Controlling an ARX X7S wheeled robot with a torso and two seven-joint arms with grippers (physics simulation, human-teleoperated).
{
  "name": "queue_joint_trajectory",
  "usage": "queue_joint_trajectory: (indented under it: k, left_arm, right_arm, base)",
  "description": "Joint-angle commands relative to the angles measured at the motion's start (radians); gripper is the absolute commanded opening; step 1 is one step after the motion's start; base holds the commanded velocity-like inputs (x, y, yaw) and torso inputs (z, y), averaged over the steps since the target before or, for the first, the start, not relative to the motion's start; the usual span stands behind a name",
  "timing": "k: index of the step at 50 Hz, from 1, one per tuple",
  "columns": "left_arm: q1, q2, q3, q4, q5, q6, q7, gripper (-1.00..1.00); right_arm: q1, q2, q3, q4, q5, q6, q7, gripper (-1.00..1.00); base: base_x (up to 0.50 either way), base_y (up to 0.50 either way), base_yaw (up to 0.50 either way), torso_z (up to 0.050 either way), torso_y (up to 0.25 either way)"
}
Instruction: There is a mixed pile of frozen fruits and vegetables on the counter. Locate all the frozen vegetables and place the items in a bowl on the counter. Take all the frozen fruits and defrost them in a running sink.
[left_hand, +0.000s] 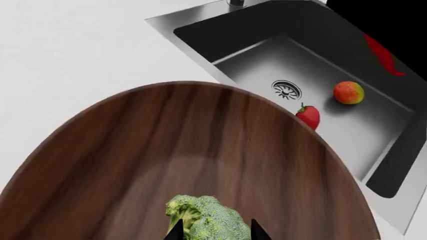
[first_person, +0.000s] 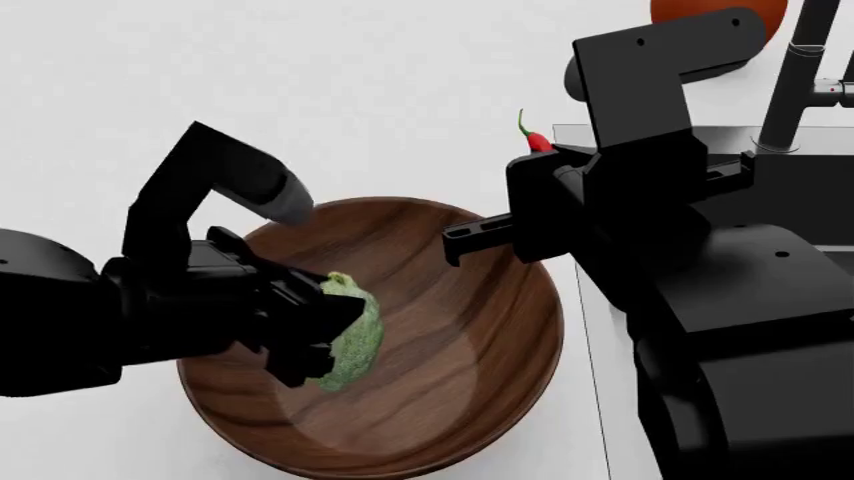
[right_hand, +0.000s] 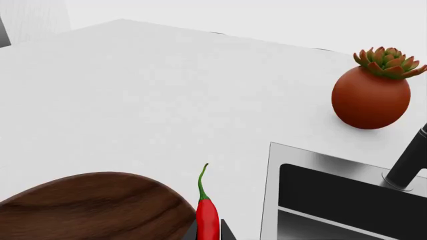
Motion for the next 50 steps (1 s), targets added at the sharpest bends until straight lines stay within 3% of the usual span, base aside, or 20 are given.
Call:
queue_joint_trajectory:
  k: [1, 34, 35, 50]
  left_arm:
    - [-0.024, 0.027, 0.114, -0.031, 0.23, 0.078, -0.005, -1.0]
    - [0.002, 0.039, 0.126, -0.04, 0.205, 0.073, 0.016, -1.0]
    - [0.003, 0.039, 0.127, -0.04, 0.204, 0.072, 0.017, 1.0]
    - [0.003, 0.033, 0.125, -0.037, 0.201, 0.072, 0.01, 1.0]
  right_arm:
    - [-0.007, -0.002, 0.003, 0.008, 0.001, -0.007, -0.001, -1.0]
    - [-0.003, 0.002, -0.001, 0.009, 0.02, -0.006, 0.016, -1.0]
    - [-0.003, 0.001, -0.002, 0.009, 0.021, -0.007, 0.016, -1.0]
    - [-0.004, 0.003, -0.004, 0.01, 0.031, -0.006, 0.023, -1.0]
  base:
    - [0.0, 0.0, 0.0, 0.0, 0.0]
    - [0.0, 0.0, 0.0, 0.0, 0.0]
    - [0.0, 0.0, 0.0, 0.0, 0.0]
    - [0.0, 0.0, 0.0, 0.0, 0.0]
